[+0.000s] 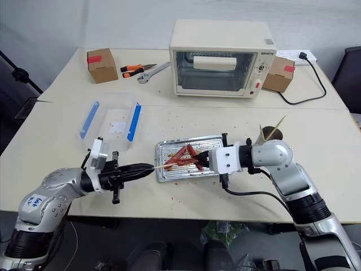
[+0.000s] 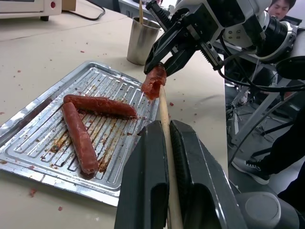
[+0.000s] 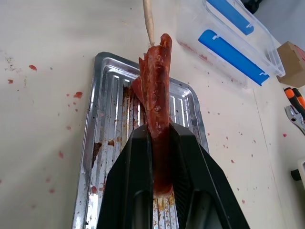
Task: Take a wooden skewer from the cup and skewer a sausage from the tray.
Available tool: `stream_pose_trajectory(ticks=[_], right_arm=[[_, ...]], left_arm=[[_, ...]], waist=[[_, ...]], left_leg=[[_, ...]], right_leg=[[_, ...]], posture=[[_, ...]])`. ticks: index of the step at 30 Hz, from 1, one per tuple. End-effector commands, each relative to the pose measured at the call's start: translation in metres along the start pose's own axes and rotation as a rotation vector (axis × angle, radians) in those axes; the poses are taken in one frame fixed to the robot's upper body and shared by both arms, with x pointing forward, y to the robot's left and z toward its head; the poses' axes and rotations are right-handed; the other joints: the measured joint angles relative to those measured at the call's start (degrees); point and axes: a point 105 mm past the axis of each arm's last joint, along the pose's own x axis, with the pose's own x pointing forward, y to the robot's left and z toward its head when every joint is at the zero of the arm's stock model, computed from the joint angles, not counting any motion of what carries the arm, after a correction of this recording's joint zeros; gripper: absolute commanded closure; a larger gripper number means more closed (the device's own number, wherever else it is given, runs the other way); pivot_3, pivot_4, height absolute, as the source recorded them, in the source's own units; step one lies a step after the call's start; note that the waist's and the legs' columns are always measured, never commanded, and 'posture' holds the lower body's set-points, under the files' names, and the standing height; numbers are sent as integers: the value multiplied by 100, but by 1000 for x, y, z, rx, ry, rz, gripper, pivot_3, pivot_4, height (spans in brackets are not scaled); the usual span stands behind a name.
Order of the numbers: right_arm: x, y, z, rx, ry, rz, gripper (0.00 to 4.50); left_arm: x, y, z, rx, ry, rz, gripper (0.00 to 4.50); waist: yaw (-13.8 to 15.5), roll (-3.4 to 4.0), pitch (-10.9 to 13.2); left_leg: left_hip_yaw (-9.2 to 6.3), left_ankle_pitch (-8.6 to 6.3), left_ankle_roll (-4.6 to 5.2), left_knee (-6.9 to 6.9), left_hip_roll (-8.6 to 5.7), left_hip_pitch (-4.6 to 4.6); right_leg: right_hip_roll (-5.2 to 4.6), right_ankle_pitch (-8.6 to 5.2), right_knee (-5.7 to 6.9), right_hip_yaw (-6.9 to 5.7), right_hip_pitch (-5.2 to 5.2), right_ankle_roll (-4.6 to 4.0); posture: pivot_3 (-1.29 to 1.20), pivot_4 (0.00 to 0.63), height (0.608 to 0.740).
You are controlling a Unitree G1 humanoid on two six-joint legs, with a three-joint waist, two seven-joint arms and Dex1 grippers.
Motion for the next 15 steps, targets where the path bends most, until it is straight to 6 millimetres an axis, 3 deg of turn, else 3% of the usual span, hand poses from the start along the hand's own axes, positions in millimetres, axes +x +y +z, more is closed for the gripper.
stream_pose_trajectory(ticks=[1, 15], right_arm=[[-1, -5, 10, -41, -29, -18, 4008], [6, -4, 16, -63, -52, -4, 4008]], left_arm=[[6, -2, 6, 38, 3, -10, 4500], [20, -2, 5, 39, 9, -32, 4500]], waist=[[2, 0, 0], [2, 0, 0]], left_leg=[[0, 0, 0, 0, 0, 0], [0, 0, 0, 9, -1, 0]], right_leg=[[0, 0, 0, 0, 0, 0], [1, 0, 9, 0, 0, 0]], posture=[[0, 150, 740], [0, 150, 740]])
